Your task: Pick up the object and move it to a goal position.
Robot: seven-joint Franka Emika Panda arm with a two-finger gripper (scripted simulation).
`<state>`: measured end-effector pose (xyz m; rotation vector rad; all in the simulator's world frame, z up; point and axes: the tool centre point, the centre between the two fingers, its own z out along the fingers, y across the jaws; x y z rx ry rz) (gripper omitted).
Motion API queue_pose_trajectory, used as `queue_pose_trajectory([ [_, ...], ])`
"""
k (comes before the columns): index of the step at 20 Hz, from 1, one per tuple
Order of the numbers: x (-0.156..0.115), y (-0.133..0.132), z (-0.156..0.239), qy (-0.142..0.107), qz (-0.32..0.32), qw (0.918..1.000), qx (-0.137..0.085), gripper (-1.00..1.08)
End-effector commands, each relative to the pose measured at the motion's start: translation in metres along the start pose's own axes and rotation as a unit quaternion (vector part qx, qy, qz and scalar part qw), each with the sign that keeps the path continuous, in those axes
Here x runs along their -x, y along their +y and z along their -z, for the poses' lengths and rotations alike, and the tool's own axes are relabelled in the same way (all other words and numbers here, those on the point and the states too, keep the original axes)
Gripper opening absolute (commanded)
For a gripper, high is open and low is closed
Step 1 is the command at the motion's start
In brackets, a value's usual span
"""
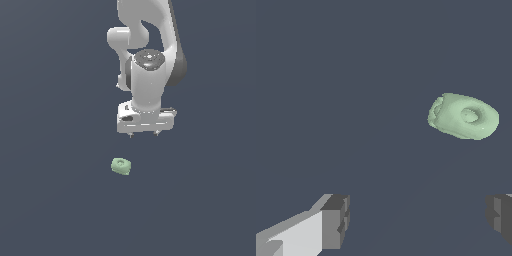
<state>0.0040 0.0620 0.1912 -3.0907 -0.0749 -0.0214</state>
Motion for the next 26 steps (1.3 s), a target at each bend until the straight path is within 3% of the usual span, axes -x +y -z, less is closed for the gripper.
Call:
queue_pose_trajectory([
  [1, -0.001, 0.001, -0.001, 0.000, 0.005, 1.0000, 0.000, 1.00],
  [15, -0.014, 0.015, -0.013, -0.003, 0.107, 0.9942, 0.007, 1.00],
  [26, -0.030, 0.036, -0.030, -0.008, 0.243, 0.9698, 0.013, 1.00],
])
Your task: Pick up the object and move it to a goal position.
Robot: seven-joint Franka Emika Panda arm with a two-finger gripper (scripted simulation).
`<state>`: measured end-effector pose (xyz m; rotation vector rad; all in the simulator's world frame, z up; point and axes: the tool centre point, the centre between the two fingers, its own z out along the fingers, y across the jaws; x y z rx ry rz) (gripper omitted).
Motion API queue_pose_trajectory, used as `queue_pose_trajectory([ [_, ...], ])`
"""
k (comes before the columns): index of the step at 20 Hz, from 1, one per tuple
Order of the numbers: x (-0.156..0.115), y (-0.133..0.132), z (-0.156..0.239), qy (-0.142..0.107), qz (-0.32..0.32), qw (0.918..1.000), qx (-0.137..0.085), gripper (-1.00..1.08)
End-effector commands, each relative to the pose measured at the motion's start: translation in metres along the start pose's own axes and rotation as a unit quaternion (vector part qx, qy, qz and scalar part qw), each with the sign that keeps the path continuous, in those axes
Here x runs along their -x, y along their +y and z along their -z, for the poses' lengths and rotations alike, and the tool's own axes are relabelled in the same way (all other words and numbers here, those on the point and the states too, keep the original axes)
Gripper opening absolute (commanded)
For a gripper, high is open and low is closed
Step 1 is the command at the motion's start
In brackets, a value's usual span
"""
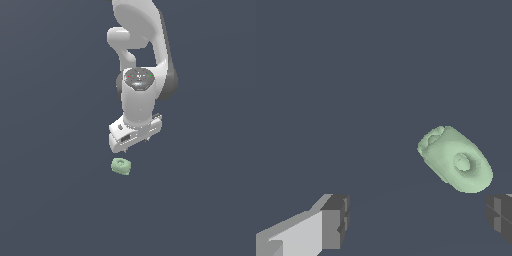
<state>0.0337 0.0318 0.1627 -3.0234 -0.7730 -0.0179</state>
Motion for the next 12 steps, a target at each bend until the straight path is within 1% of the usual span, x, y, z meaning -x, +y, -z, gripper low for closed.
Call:
queue_pose_trajectory([
  [1, -0.001, 0.006, -0.004, -0.001, 0.033, 0.9995, 0.001, 1.00],
  [6, -0.003, 0.018, -0.013, -0.003, 0.096, 0.9954, 0.003, 1.00],
  [12, -0.005, 0.032, -0.023, -0.006, 0.170, 0.9854, 0.004, 1.00],
])
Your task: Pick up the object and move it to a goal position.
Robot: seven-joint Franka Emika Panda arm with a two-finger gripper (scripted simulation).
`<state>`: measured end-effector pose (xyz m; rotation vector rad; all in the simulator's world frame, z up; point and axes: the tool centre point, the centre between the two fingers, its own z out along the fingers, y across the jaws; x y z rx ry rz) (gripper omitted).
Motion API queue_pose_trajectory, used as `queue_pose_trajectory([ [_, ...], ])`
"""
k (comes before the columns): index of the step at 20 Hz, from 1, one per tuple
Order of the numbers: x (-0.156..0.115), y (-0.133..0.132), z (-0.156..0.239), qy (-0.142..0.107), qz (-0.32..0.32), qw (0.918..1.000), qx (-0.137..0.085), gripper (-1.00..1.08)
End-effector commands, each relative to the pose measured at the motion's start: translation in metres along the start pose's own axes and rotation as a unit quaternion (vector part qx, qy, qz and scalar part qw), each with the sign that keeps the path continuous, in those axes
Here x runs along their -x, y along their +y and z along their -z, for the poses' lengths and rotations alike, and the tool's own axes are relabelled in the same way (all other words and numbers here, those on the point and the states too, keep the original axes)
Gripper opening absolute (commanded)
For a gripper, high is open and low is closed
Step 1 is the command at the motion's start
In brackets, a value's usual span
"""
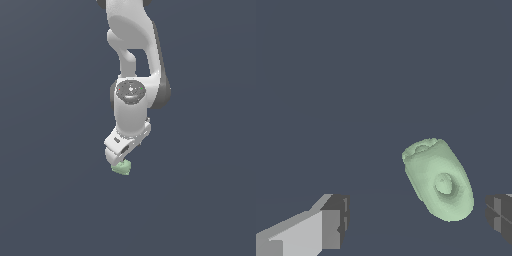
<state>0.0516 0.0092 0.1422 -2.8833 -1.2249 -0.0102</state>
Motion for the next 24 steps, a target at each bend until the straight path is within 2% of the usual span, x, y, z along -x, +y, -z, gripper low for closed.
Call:
queue_pose_trajectory([
  [1, 0.001, 0.006, -0.004, -0.001, 0.032, 0.9995, 0.001, 1.00],
  [6, 0.004, 0.018, -0.013, -0.003, 0.094, 0.9955, 0.001, 1.00],
  [13, 0.008, 0.032, -0.024, -0.004, 0.170, 0.9854, 0.002, 1.00],
  [24, 0.012, 0.043, -0.033, -0.005, 0.228, 0.9738, 0.002, 1.00],
])
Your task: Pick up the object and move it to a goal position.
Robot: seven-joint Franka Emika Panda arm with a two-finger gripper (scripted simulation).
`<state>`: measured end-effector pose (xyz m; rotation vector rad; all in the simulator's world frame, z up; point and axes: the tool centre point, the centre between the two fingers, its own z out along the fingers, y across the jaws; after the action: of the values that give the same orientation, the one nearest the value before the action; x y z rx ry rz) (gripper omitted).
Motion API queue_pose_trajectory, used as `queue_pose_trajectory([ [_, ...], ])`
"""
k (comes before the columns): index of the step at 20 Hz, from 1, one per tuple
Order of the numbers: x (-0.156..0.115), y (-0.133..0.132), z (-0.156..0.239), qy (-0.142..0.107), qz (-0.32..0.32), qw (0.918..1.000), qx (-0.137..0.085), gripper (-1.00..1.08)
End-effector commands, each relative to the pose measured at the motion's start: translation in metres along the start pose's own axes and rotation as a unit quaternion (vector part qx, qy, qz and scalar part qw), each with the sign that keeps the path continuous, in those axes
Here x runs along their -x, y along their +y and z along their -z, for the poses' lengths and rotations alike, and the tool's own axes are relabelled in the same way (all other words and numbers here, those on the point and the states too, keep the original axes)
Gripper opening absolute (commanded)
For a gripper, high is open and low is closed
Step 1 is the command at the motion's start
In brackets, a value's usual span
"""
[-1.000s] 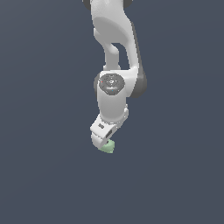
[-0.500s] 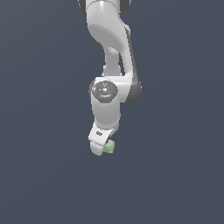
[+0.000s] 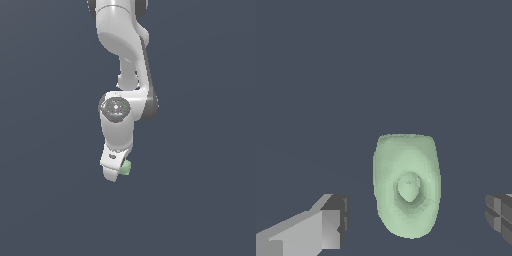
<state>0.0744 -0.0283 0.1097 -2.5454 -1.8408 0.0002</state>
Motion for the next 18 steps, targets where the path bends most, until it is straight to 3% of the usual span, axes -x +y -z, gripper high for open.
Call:
queue_pose_trajectory([
  [1, 0.001, 0.001, -0.001, 0.000, 0.007, 1.0000, 0.000, 1.00],
  [7, 0.001, 0.001, -0.005, 0.000, 0.006, 1.0000, 0.000, 1.00],
  [18, 0.001, 0.000, -0.051, 0.000, 0.008, 1.0000, 0.000, 1.00],
])
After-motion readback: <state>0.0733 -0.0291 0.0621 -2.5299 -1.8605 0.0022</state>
